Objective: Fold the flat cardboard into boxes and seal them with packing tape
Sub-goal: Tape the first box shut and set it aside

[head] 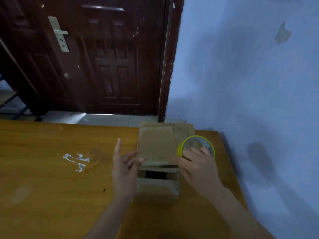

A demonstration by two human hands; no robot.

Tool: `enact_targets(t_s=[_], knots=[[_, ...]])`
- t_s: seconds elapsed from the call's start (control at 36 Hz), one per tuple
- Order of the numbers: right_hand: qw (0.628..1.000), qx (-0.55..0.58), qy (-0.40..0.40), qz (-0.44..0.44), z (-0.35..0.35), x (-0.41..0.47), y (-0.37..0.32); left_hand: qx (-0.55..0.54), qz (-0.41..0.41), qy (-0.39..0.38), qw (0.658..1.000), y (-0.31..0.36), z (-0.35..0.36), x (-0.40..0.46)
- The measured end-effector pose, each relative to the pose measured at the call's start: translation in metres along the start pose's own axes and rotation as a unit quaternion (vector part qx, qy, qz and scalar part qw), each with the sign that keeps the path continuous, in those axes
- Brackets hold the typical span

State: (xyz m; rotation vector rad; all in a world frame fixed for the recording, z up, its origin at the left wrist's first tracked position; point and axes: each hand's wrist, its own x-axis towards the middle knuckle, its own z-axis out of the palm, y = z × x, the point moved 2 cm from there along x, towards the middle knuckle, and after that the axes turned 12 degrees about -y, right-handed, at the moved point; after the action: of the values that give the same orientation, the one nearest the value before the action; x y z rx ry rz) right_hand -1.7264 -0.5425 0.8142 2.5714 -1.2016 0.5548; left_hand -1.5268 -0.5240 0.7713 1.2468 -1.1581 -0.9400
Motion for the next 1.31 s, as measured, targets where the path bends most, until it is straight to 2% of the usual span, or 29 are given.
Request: enact_targets(t_s=[0.14,0.22,0.28,0.33,0.39,0.44,0.53,0.67,0.75,0.83,0.94,1.0,1.06,1.14,1.22,1.31], knots=[[0.999,0.011,-0.038,0.031,0.006,0.001,0.007,-0.056,-0.017,0.002,0.998,0.004,0.001,0.0],[0.989,0.105,-0.085,0.068,0.012,-0.001,0.011,-0.037,-0.019,0.004,0.999,0.008,0.001,0.002],[0.967,0.18,-0.138,0.111,0.013,0.0,0.013,-0.021,-0.013,0.0,1.0,0.01,0.001,0.005],[0.929,0.246,-0.216,0.169,0.015,0.0,0.015,-0.007,-0.002,-0.015,1.0,0.013,0.0,0.009],[0.872,0.337,-0.274,0.228,0.017,-0.001,0.018,0.001,0.007,-0.037,0.999,0.014,-0.004,0.017],[0.81,0.426,-0.289,0.28,0.019,-0.002,0.025,0.009,-0.006,-0.064,0.998,0.015,-0.008,0.03],[0.77,0.477,-0.28,0.317,0.017,0.001,0.034,0.01,-0.054,-0.102,0.993,0.02,-0.012,0.049],[0.708,0.591,-0.218,0.319,0.007,0.004,0.042,-0.012,-0.114,-0.123,0.986,0.027,-0.013,0.069],[0.673,0.637,-0.254,0.278,0.003,0.001,0.048,-0.003,-0.135,-0.133,0.982,0.027,-0.013,0.073],[0.617,0.694,-0.295,0.226,0.0,-0.004,0.052,0.008,-0.154,-0.13,0.98,0.023,-0.015,0.074],[0.543,0.775,-0.251,0.203,-0.006,-0.007,0.055,0.026,-0.179,-0.155,0.971,0.017,-0.013,0.073],[0.518,0.805,-0.232,0.173,-0.014,-0.006,0.054,0.024,-0.195,-0.161,0.967,0.016,-0.01,0.071],[0.515,0.813,-0.216,0.164,-0.017,-0.005,0.055,0.015,-0.217,-0.163,0.962,0.014,-0.009,0.07],[0.53,0.807,-0.191,0.179,-0.013,-0.004,0.055,0.011,-0.243,-0.156,0.957,0.009,-0.009,0.07],[0.545,0.788,-0.207,0.197,-0.006,-0.004,0.053,0.027,-0.257,-0.135,0.957,0.006,-0.011,0.071],[0.588,0.742,-0.232,0.221,-0.002,-0.007,0.058,0.032,-0.263,-0.116,0.957,0.004,-0.014,0.069]])
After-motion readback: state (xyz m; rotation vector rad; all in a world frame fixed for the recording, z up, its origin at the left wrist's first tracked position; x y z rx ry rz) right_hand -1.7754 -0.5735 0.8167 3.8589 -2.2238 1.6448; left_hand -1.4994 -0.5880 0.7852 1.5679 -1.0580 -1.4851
